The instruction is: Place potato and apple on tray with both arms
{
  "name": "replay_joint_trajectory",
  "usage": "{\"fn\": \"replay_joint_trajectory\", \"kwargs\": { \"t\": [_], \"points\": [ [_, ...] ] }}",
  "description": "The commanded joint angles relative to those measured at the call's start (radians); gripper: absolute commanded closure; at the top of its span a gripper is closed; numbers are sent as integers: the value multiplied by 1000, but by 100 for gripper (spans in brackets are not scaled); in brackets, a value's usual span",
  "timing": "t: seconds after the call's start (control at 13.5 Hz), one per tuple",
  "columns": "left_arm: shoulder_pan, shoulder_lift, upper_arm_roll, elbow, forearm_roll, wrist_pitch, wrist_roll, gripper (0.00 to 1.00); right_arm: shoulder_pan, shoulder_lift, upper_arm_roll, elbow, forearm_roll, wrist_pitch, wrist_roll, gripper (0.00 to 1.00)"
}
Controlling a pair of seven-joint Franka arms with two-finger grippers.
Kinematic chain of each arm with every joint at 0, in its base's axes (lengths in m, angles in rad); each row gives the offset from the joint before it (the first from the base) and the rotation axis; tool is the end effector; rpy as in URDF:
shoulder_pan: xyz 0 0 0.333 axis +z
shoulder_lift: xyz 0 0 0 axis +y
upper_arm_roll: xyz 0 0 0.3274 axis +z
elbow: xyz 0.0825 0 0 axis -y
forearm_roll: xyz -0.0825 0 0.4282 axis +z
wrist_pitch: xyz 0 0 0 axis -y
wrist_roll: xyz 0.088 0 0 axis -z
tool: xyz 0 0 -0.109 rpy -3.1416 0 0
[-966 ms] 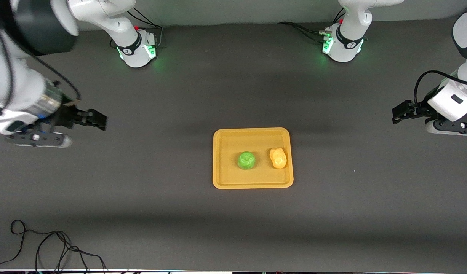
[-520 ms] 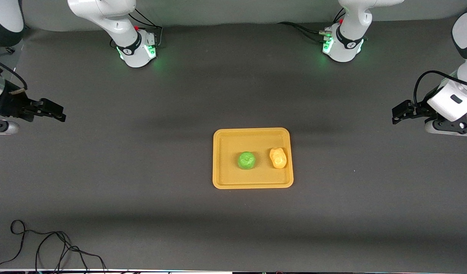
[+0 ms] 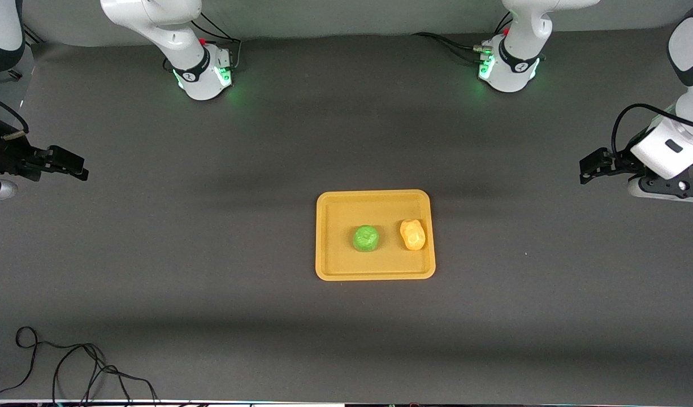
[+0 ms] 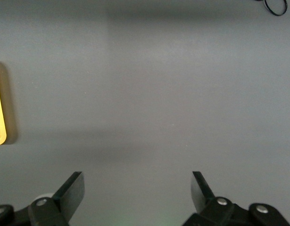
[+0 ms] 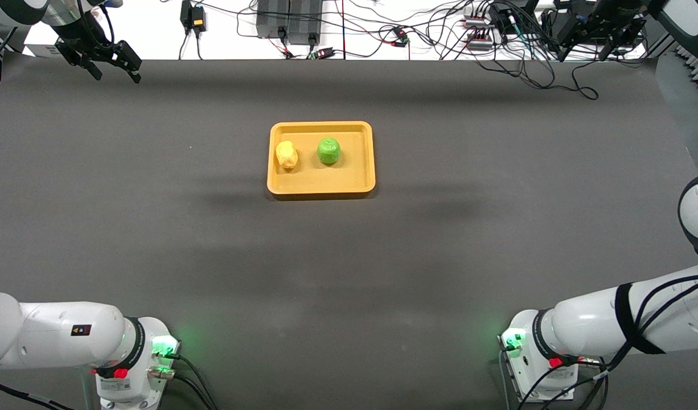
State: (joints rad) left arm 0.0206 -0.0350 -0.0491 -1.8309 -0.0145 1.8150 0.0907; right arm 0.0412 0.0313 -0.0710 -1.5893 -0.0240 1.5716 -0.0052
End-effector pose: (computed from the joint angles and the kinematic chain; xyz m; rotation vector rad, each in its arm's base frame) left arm 0.5966 -0.0186 0.5406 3.1244 -0.1811 0.0304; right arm 0.6067 -0.0201 0.6056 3.1151 -0.0374 -0.0769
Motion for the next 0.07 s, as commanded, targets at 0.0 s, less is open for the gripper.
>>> {"fn": "replay_joint_trajectory", "kwargs": {
  "t": [0.0],
  "points": [
    [-8, -23, 5, -21, 2, 1, 15, 0, 2, -16, -16, -20, 19, 10, -24, 0]
  ]
}}
